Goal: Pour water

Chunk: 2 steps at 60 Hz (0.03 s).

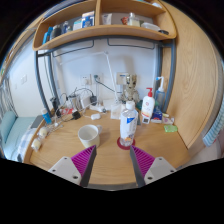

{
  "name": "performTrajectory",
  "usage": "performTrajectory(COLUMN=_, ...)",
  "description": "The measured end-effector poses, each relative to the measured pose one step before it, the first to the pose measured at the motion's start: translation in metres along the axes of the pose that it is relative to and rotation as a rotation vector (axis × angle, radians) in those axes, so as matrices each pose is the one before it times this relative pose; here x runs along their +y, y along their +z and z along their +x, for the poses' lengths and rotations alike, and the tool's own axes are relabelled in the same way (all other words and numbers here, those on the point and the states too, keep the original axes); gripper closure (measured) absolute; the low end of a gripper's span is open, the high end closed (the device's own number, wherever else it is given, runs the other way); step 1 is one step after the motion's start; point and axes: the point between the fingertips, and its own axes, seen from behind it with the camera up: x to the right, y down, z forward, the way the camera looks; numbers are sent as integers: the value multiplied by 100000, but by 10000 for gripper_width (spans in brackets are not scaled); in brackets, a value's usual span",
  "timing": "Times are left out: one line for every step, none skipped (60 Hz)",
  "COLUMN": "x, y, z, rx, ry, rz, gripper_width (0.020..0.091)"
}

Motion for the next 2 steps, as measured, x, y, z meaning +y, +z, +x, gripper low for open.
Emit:
performTrajectory(x=-74, y=5, z=-13, rx=-10, ry=247, rz=175, gripper_width=436)
performTrajectory(x=-83, y=-39, z=61, rx=169, ry=-148, rz=85, gripper_width=435)
